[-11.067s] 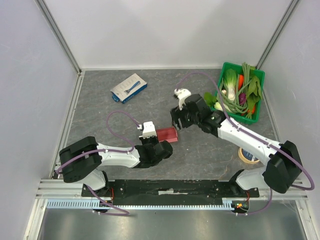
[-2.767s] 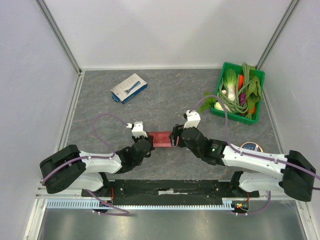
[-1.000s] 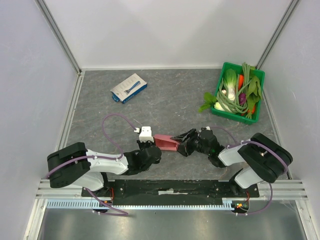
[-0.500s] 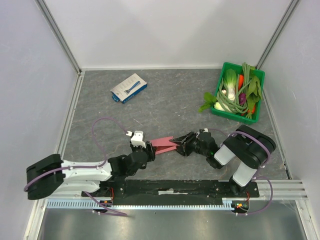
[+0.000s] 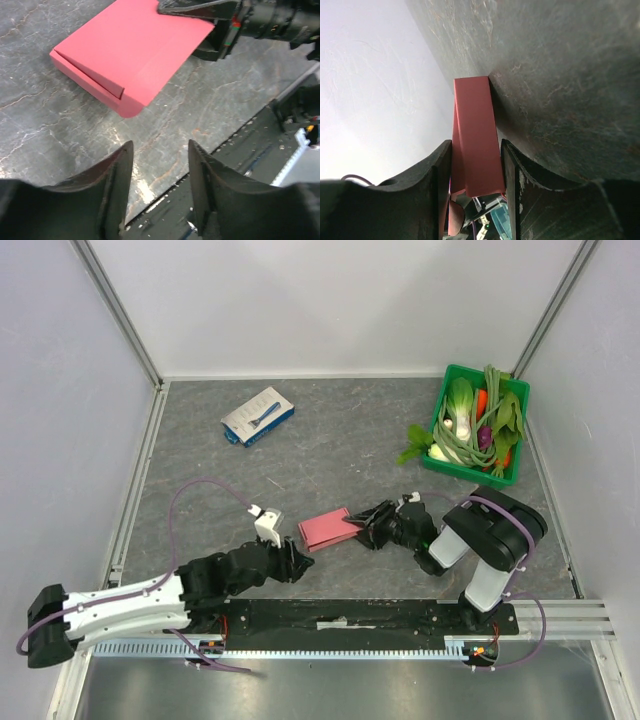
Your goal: Fold the paper box
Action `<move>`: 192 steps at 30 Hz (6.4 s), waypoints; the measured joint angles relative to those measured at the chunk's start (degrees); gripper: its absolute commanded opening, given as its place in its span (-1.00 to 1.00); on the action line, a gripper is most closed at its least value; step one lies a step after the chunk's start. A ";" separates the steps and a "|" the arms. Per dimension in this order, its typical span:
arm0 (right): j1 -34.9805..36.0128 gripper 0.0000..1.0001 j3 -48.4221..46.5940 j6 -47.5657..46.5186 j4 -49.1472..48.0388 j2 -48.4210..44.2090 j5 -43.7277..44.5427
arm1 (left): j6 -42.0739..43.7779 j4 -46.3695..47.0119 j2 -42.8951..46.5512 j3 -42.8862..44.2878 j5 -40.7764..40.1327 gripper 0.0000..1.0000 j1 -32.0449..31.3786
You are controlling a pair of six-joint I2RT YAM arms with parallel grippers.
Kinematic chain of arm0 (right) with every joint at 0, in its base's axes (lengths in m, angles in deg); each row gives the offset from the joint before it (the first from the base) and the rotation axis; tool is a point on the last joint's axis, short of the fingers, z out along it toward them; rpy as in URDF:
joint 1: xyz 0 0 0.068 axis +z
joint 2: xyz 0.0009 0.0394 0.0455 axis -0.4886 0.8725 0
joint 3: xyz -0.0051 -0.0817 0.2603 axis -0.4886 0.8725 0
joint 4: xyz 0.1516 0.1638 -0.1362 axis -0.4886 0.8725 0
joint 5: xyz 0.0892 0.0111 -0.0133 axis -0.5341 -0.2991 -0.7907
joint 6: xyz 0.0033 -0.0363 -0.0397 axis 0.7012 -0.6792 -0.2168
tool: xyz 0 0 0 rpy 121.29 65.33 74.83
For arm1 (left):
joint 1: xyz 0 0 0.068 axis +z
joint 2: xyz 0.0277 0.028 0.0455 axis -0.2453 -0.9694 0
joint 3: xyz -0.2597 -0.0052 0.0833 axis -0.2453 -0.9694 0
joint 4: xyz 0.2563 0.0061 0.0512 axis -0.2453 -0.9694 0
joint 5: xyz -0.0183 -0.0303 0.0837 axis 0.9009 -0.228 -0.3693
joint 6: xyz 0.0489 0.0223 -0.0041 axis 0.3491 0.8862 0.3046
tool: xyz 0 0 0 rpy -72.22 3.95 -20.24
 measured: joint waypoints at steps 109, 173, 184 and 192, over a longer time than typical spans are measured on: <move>-18.88 -0.07 -12.33 -19.71 63.63 -26.60 -18.47 | 69.94 50.73 -45.13 6.32 11.30 -0.46 -0.61; -0.66 -0.20 -37.18 -100.98 87.62 -32.26 -11.69 | 33.64 48.94 -25.42 -6.97 23.61 -0.61 7.87; -0.42 -0.59 -37.18 -101.26 87.91 -31.41 -13.40 | 33.64 48.94 -23.61 -7.78 23.67 -0.62 8.17; 0.09 -1.00 -37.18 -101.00 87.80 -31.32 -13.68 | 33.64 48.98 -23.71 -7.78 23.52 -0.64 8.17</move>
